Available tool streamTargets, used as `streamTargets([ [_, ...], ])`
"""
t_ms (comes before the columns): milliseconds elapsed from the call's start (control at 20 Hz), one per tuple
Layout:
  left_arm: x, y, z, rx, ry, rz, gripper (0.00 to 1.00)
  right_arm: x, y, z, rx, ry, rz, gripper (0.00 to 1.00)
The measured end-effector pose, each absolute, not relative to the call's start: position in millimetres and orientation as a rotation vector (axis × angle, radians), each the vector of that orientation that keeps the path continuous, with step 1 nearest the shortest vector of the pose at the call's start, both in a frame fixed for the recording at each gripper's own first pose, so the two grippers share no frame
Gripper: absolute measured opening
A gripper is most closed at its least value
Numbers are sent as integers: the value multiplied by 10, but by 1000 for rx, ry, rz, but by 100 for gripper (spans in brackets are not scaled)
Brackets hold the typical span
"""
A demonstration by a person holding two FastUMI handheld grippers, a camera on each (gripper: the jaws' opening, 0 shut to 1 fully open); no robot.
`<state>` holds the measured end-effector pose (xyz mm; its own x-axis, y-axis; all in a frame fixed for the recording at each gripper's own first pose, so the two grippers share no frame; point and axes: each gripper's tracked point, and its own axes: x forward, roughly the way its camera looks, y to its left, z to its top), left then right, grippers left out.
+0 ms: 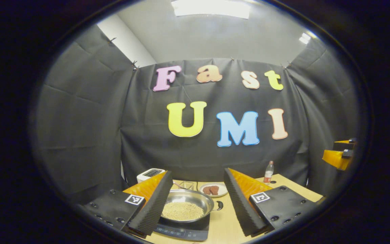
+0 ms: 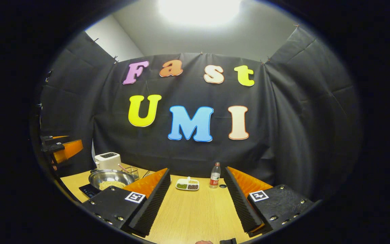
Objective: First push the handle of the pot to place it horizontally, then grasp the pot with both hands and set it on the induction cooktop.
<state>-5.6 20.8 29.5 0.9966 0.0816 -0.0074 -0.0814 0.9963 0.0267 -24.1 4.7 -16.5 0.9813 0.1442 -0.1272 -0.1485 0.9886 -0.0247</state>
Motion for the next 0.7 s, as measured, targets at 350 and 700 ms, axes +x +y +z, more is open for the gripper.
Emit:
streamTargets([
  [350,-200,384,618,62,-54,77,98,-233,174,148,33,50,119,96],
  [700,-307,539,542,37,-40,80,94,-238,295,198,41,31,116,96],
])
